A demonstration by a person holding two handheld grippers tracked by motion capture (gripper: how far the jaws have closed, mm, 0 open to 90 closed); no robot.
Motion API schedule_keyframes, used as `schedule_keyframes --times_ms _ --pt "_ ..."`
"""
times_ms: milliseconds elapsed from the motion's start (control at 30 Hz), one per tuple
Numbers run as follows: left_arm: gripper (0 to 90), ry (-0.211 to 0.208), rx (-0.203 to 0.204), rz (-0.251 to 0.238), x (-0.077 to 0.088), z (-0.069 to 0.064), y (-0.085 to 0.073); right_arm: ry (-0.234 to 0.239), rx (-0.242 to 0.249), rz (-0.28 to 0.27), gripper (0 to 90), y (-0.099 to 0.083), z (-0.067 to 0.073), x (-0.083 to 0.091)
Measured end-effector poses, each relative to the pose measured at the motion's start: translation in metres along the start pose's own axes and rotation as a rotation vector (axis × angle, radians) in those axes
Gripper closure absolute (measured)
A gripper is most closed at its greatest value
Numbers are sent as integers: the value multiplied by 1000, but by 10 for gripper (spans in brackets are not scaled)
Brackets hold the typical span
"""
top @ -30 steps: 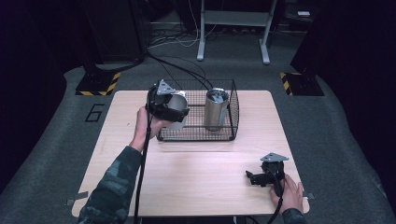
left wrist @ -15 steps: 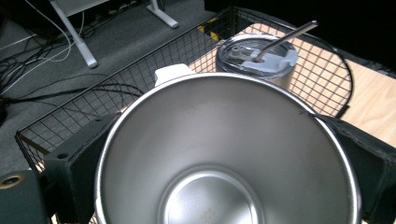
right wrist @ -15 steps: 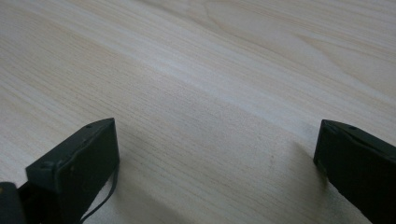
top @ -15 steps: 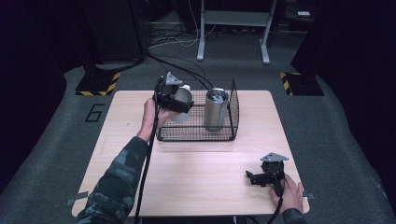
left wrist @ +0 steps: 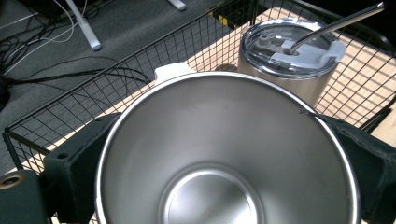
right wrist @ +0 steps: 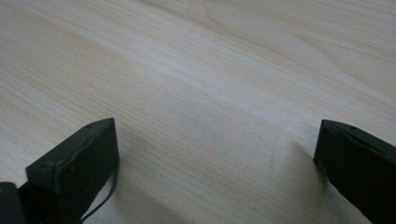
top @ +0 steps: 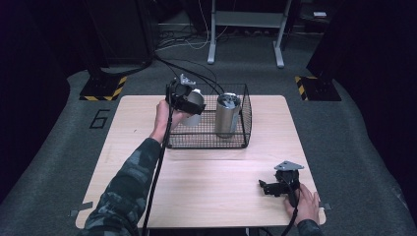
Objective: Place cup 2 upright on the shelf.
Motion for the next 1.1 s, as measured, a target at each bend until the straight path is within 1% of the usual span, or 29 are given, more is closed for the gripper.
schedule_keyframes --times_ms 100,200,333,500,567,633,767,900,1067,1100 --pt "61 1 9 16 -7 1 -1 0 -2 0 0 0 0 0" --pt "60 9 15 20 -13 1 -3 0 -1 0 0 0 0 0" --pt "60 17 16 49 -20 2 -4 -1 1 0 0 0 0 0" --pt "60 19 36 70 -30 3 -7 -1 1 0 0 0 0 0" --pt "60 26 34 76 -33 2 -8 -1 1 0 0 0 0 0" --pt "60 22 36 88 -36 1 -9 -1 1 0 0 0 0 0" --pt "60 18 43 97 -43 -1 -10 -1 1 0 0 0 0 0" --pt "59 5 61 128 -52 -2 -14 -1 1 0 0 0 0 0" --pt "59 6 59 141 -61 -3 -17 -1 1 0 0 0 0 0" --pt "59 6 55 149 -62 -3 -17 -1 1 0 0 0 0 0"
Point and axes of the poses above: each handheld gripper's, and its own axes: x roughly backward along the jaws, y roughly out of its top, z roughly to its left, the point moved 1 cm from there along -x, roughly forward along the jaws, and after that the axes turned 11 degrees about y, right-handed, at the moved point
